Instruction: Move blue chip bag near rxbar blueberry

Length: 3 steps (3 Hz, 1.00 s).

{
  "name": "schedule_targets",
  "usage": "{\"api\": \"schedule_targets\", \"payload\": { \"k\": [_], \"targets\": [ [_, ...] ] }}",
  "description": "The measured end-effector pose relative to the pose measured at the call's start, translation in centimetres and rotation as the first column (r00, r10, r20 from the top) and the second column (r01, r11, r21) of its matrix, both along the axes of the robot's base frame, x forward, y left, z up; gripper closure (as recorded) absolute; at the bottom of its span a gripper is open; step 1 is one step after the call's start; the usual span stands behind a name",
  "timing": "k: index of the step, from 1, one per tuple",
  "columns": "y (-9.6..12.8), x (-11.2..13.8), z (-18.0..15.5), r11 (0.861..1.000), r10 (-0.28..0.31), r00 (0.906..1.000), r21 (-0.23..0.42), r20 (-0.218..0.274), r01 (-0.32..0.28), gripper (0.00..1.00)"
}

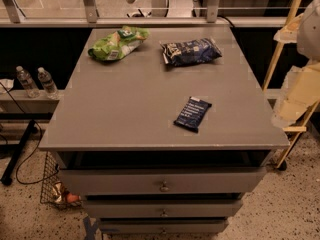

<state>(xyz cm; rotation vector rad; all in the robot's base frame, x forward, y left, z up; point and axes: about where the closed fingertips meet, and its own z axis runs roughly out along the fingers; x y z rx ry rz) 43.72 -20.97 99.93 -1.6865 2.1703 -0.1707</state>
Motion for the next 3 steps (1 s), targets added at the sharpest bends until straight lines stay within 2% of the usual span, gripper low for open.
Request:
{"api": "schedule_targets", "payload": {
  "k": [1, 2, 3],
  "targets": [
    [0.0, 0.0, 0.0, 1.000, 0.000, 1.0000, 0.000, 0.000, 0.000, 0.00],
    [-0.6, 2.2, 0.2, 0.999, 0.034, 0.9991, 0.036, 0.024, -0.035, 0.00],
    [-2.0, 7.6, 0.8, 0.992, 0.061, 0.9919, 0.105, 0.112, -0.072, 0.00]
  ]
}}
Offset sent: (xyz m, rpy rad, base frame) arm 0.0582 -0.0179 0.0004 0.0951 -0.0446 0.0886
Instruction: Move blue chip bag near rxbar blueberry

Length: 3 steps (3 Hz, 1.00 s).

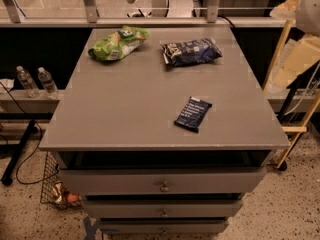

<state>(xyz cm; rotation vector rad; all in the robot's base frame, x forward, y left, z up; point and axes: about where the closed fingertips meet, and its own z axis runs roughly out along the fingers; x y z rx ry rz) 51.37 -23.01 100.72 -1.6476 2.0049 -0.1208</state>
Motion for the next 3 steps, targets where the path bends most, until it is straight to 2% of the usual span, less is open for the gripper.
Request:
{"api": "schedule_targets", "payload": {
  "k": [1, 2, 3],
  "targets": [
    [-0.7, 5.9, 0.7, 0.998, 0.012, 0.9952, 0.059, 0.097, -0.017, 0.00],
    [-0.7, 11.9, -0.3, 0.997, -0.029, 0.9850, 0.078, 0.170, 0.016, 0.00],
    [-0.6, 11.9, -0.3, 0.997, -0.029, 0.9850, 0.078, 0.170, 0.016, 0.00]
  ]
}}
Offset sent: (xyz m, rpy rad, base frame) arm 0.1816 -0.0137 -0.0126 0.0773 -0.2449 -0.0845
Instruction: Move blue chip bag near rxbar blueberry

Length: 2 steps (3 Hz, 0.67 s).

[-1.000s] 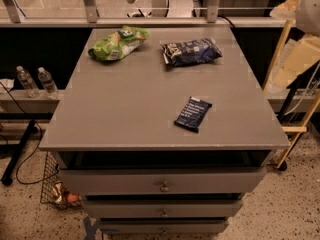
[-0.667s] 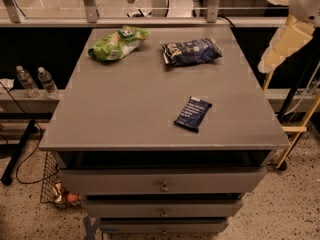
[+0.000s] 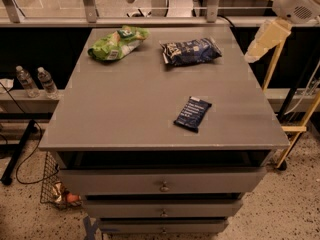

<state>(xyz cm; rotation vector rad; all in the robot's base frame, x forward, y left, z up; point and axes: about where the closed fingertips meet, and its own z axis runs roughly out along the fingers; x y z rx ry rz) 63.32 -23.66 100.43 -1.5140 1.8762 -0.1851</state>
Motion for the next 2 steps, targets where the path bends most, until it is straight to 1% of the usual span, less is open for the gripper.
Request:
{"api": "schedule_targets", "payload": {
  "k": [1, 2],
  "targets": [
    [-0.5, 2.3, -2.5, 0.995, -0.062, 0.9975, 0.082, -0.033, 0.065, 0.00],
    [-0.3, 7.1, -7.8, 0.988, -0.086, 0.9895, 0.116, -0.116, 0.100, 0.00]
  ]
}}
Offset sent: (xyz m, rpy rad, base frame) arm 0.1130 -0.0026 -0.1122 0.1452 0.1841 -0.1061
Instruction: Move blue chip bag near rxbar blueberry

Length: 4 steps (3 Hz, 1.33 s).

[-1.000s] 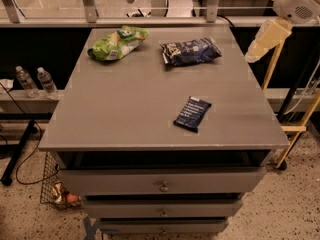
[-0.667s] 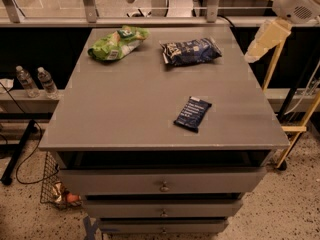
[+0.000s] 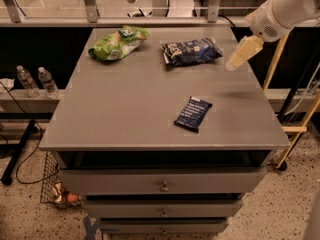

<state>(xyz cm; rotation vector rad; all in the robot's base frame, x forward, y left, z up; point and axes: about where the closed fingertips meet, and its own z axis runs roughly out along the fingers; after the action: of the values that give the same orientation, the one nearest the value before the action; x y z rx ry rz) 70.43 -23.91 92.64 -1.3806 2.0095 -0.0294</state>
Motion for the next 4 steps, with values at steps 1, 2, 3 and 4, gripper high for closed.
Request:
{"api": "schedule_targets", "payload": {
  "k": [1, 2, 3, 4],
  "targets": [
    [0.4, 2.6, -2.8, 1.000, -0.006, 0.9993, 0.012, -0.038, 0.006, 0.00],
    [2.1, 4.8, -5.4, 0.999, 0.032, 0.9976, 0.011, -0.062, -0.031, 0.00],
    [2.5, 6.7, -7.4, 0.999, 0.030, 0.9967, 0.031, -0.075, -0.028, 0.00],
    [2.5, 8.3, -8.1, 0.998, 0.008, 0.9983, 0.061, -0.058, -0.005, 0.18]
  ]
}}
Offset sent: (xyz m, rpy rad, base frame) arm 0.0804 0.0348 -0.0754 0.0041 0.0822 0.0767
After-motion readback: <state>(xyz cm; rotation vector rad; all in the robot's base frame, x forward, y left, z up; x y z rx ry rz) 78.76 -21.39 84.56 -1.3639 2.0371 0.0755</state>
